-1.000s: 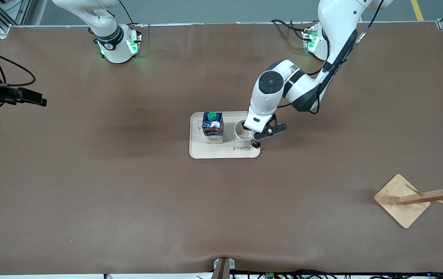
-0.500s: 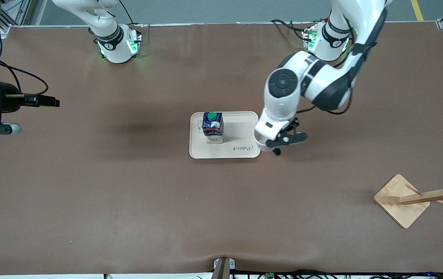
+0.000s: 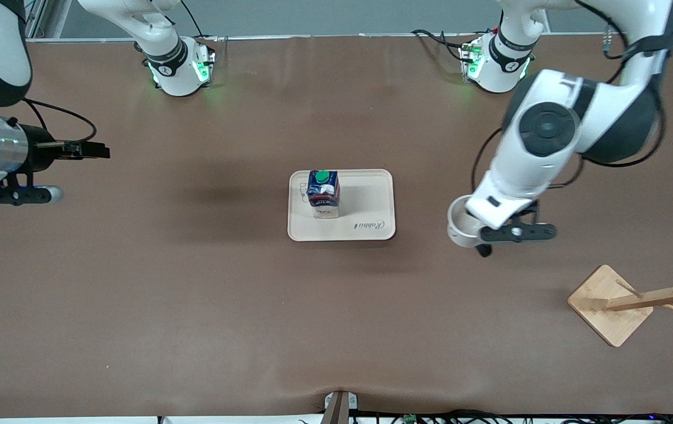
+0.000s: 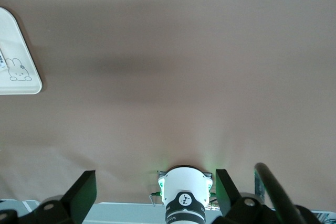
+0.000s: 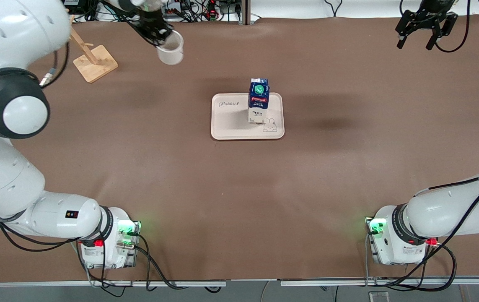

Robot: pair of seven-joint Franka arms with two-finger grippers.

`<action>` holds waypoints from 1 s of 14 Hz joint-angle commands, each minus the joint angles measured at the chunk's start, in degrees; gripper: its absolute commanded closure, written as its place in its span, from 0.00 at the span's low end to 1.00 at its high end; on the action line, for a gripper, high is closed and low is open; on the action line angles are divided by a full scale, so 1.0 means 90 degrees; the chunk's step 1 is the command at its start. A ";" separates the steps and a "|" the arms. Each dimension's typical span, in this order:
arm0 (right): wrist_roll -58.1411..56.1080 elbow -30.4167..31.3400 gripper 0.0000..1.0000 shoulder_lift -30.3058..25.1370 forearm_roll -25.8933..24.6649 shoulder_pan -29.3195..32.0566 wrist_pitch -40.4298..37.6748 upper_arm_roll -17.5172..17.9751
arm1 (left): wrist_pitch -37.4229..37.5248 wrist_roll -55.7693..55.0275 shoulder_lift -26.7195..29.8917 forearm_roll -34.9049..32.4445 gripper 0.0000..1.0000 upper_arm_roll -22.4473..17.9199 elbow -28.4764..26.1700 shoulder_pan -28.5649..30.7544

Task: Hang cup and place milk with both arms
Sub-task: 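Lift the mug and carry it toward the wooden stand with the left gripper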

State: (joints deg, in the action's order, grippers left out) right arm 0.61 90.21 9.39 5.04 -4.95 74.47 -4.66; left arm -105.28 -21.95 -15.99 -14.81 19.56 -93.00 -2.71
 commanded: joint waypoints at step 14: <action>0.1959 -0.0395 0.00 0.1486 0.1959 -0.2358 0.2331 -0.0019 | 0.0174 0.6273 -0.0390 -0.0024 1.00 0.0033 0.1298 0.2185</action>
State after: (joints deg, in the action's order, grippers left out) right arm 10.95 88.26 22.42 21.53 -23.60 95.90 -4.25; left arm -104.49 29.40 -16.21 -14.82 19.39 -85.98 15.87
